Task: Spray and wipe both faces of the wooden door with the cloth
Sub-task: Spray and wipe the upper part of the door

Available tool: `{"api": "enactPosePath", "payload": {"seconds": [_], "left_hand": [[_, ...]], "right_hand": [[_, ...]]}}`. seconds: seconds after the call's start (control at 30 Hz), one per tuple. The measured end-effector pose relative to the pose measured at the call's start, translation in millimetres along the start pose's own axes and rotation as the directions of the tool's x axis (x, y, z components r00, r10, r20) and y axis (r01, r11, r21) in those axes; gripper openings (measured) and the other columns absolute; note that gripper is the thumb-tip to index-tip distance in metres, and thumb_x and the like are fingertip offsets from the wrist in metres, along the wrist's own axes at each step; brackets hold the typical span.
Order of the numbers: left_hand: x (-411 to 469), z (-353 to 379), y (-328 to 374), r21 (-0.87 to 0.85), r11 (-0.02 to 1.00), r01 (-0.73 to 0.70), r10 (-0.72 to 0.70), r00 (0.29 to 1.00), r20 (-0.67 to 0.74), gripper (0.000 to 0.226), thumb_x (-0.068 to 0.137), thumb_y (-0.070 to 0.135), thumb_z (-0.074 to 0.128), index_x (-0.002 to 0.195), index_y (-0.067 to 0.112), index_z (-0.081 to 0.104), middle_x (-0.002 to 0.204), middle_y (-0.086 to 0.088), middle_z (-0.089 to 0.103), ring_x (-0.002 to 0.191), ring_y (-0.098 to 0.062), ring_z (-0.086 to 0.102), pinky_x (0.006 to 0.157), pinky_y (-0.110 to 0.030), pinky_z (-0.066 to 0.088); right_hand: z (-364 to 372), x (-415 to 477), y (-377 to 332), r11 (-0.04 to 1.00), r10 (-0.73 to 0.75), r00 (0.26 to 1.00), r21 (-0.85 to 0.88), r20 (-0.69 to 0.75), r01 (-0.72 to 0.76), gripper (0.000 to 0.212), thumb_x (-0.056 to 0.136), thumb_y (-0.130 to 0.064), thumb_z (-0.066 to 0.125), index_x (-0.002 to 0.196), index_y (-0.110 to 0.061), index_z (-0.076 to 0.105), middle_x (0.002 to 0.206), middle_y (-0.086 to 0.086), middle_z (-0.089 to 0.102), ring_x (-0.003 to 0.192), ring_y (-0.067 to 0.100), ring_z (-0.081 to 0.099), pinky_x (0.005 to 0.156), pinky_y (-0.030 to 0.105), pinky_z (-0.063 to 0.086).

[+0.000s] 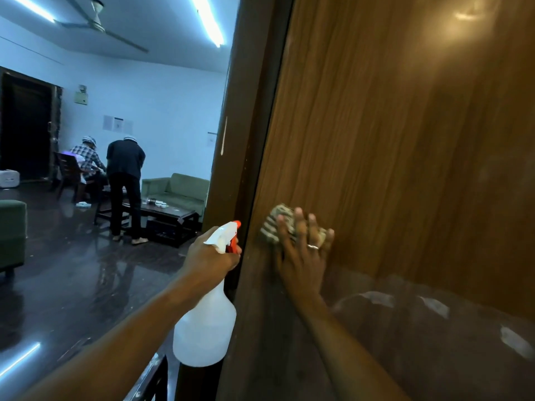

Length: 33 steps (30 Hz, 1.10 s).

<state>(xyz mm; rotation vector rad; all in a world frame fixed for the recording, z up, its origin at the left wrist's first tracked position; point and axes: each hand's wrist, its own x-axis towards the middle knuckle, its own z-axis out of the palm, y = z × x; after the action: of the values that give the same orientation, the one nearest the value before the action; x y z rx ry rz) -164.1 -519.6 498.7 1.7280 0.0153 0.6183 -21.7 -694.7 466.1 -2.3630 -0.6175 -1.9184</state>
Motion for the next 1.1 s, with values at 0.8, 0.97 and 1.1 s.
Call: {"api": "enactPosePath", "payload": {"seconds": [0.8,0.97,1.1], "left_hand": [[-51,119,15,-0.013,0.999,-0.034,0.035,0.996,0.081,0.045,0.081,0.007,0.068,0.122,0.020,0.056,0.108,-0.007,0.066,0.100,-0.024,0.063,0.083,-0.037,0.056],[-59,145,19,0.008,1.000,-0.016,0.015,0.999,0.045,0.046,0.083,0.010,0.067,0.126,0.021,0.054,0.113,-0.004,0.064,0.100,-0.023,0.061,0.086,-0.034,0.054],[-64,169,26,0.042,0.996,-0.078,0.076,0.996,0.054,0.042,0.084,0.005,0.062,0.123,0.022,0.056,0.105,-0.004,0.066,0.090,-0.018,0.061,0.075,-0.026,0.054]], "right_hand": [[-35,-153,148,0.986,-0.164,0.977,-0.018,0.136,0.168,0.075,0.084,-0.031,0.069,0.151,-0.030,0.037,0.161,0.007,0.026,0.149,0.032,0.019,0.117,0.061,0.018],[-52,-84,172,0.994,0.106,0.994,-0.038,0.028,-0.105,0.065,0.090,-0.037,0.059,0.151,-0.028,0.037,0.159,0.010,0.030,0.148,0.034,0.022,0.117,0.063,0.009],[-37,-94,162,0.983,-0.185,0.979,0.029,0.084,0.183,0.063,0.091,-0.038,0.056,0.150,-0.028,0.039,0.159,0.009,0.031,0.149,0.035,0.020,0.118,0.062,0.008]]}}
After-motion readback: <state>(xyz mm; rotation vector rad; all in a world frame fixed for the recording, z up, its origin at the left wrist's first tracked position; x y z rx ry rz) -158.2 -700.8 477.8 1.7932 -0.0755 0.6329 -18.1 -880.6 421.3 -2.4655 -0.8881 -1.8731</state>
